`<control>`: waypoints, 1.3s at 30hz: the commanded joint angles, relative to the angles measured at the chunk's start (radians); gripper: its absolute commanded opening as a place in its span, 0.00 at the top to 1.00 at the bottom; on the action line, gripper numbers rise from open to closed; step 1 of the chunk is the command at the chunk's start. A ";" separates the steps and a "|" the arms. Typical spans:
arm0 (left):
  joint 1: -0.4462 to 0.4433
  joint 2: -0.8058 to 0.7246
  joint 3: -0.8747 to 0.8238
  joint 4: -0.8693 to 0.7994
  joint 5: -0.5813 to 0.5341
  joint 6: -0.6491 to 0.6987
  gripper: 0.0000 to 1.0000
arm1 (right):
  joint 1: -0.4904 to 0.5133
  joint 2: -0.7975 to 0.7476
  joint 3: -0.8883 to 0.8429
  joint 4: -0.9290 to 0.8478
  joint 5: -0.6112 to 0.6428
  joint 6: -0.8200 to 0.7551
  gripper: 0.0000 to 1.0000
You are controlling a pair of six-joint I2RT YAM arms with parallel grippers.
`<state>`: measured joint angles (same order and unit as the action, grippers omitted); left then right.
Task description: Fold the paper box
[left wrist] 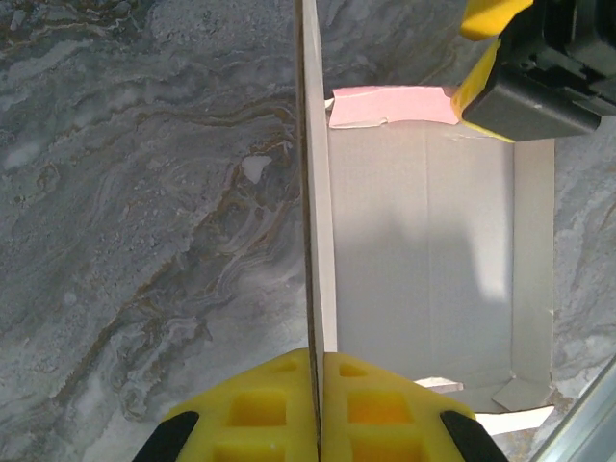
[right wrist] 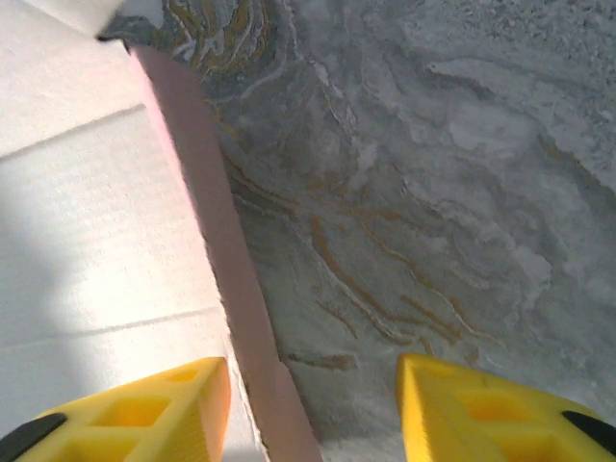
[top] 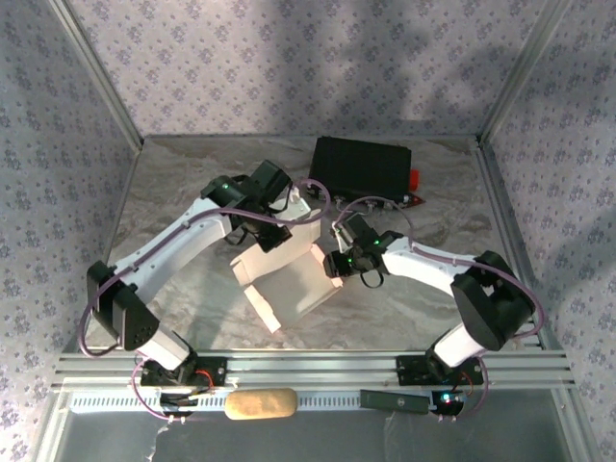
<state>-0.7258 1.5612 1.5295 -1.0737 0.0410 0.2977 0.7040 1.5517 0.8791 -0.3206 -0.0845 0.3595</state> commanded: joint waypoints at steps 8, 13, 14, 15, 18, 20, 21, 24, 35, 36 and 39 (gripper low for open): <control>0.016 0.040 0.054 0.009 0.058 0.056 1.00 | 0.061 0.123 0.074 -0.026 0.179 -0.027 0.59; 0.031 0.068 0.067 0.013 0.054 0.060 1.00 | 0.070 0.139 0.073 -0.022 0.188 -0.021 0.64; 0.034 0.074 0.067 0.012 0.060 0.061 1.00 | 0.072 0.146 0.076 -0.024 0.194 -0.018 0.65; 0.037 0.078 0.067 0.015 0.063 0.061 1.00 | 0.076 0.153 0.080 -0.025 0.198 -0.017 0.67; 0.040 0.085 0.059 0.028 0.068 0.064 1.00 | 0.088 0.179 0.100 -0.050 0.232 -0.013 0.71; 0.042 0.088 0.058 0.034 0.069 0.063 1.00 | 0.101 0.196 0.116 -0.075 0.272 -0.011 0.74; 0.041 0.088 0.058 0.036 0.071 0.061 1.00 | 0.109 0.203 0.124 -0.090 0.294 -0.008 0.75; 0.043 0.088 0.060 0.044 0.070 0.060 1.00 | 0.126 0.226 0.150 -0.148 0.361 0.009 0.79; 0.050 0.099 0.061 0.067 0.065 0.058 1.00 | 0.239 0.342 0.287 -0.367 0.605 0.064 0.98; 0.050 0.100 0.061 0.070 0.064 0.057 1.00 | 0.247 0.349 0.301 -0.384 0.622 0.070 0.99; 0.055 0.099 0.060 0.079 0.067 0.050 1.00 | 0.264 0.377 0.345 -0.436 0.665 0.094 1.00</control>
<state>-0.6735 1.6566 1.5627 -1.0199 0.0895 0.3397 0.9516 1.8828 1.1843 -0.6144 0.4587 0.4183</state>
